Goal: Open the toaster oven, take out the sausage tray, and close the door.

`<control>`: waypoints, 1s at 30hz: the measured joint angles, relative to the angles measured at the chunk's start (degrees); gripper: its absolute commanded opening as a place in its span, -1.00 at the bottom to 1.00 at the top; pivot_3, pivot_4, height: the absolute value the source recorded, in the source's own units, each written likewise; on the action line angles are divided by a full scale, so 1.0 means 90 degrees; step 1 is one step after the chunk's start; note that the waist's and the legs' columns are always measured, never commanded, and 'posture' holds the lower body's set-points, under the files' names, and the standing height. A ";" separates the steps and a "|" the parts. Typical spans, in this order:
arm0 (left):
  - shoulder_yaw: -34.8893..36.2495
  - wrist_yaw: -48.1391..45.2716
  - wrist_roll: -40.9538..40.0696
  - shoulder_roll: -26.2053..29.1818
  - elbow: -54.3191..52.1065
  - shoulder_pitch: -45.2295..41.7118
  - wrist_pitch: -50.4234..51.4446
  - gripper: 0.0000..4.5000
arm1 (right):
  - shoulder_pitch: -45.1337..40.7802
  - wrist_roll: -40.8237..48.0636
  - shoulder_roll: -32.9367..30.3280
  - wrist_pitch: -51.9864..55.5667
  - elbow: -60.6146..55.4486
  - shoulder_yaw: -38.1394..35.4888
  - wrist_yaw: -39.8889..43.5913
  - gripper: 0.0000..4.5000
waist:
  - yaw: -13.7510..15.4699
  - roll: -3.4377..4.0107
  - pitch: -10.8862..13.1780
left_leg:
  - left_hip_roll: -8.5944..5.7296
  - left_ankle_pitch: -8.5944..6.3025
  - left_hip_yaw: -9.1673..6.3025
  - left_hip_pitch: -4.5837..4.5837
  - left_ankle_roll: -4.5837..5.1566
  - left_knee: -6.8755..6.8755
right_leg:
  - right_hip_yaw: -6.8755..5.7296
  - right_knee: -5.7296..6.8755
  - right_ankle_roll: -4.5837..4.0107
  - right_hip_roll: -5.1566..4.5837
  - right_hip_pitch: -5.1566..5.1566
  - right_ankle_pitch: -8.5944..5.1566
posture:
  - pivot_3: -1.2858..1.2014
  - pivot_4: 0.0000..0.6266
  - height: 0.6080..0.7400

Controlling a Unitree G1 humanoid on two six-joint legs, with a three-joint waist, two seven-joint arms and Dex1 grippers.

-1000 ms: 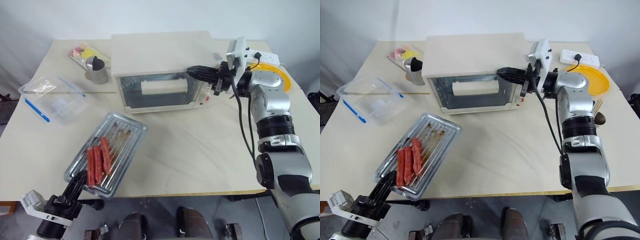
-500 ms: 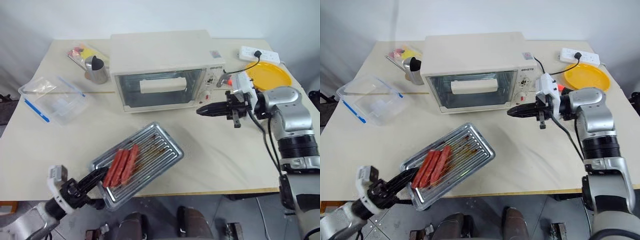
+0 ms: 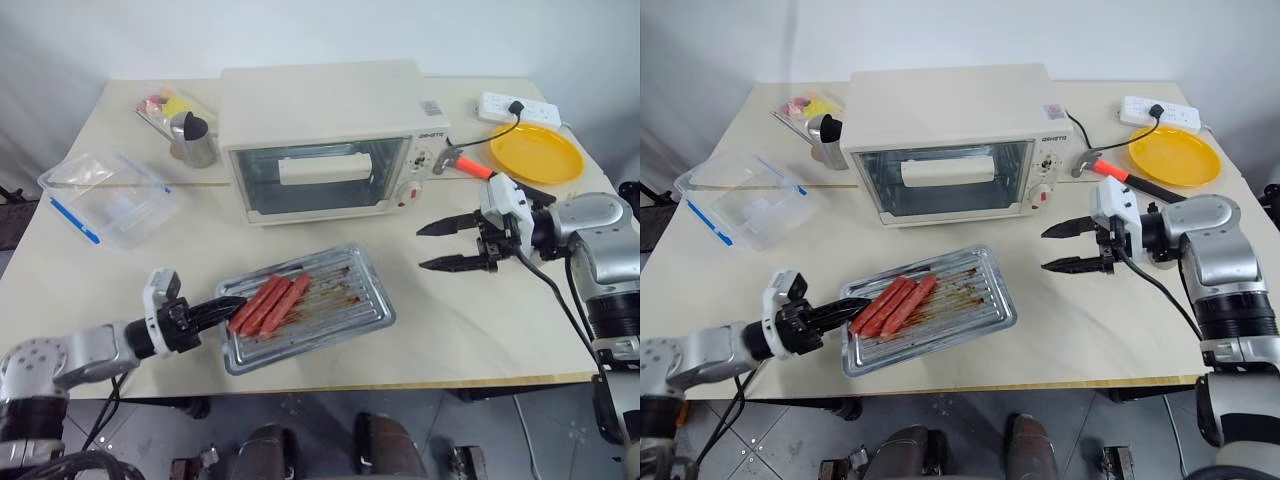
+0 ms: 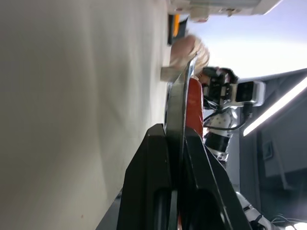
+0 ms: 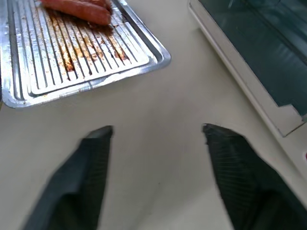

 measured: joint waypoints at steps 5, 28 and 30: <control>-0.0398 -0.0082 0.0638 -0.0024 0.0789 -0.0910 0.0331 -1.00 | 0.0560 0.0236 -0.0455 0.0125 -0.0418 -0.0323 -0.0013 0.98 | 0.0024 0.0000 0.0001 | -0.0029 0.0000 -0.0003 -0.0001 0.0000 -0.0001 | -0.0008 0.0000 0.0013 0.0000 0.0000 0.0006 | 0.03 -0.52 1.00; -0.1735 -0.3641 0.6574 -0.1501 0.2936 -0.4238 0.0121 -0.22 | 0.1658 0.0579 -0.0783 0.0709 -0.1658 -0.1276 -0.0811 1.00 | 0.0402 0.0005 -0.0002 | -0.0057 0.0040 0.0002 -0.0009 0.0013 -0.0003 | -0.0002 -0.0050 0.0068 -0.0006 0.0023 0.0034 | 0.03 -0.52 1.00; -0.1724 -0.3964 0.6799 -0.1547 0.3063 -0.4321 0.0117 0.02 | 0.1642 0.0577 -0.0783 0.0705 -0.1633 -0.1272 -0.0812 1.00 | 0.0398 0.0004 -0.0001 | -0.0056 0.0040 0.0001 -0.0014 0.0014 -0.0001 | -0.0006 -0.0050 0.0069 -0.0005 0.0020 0.0034 | 0.03 -0.52 1.00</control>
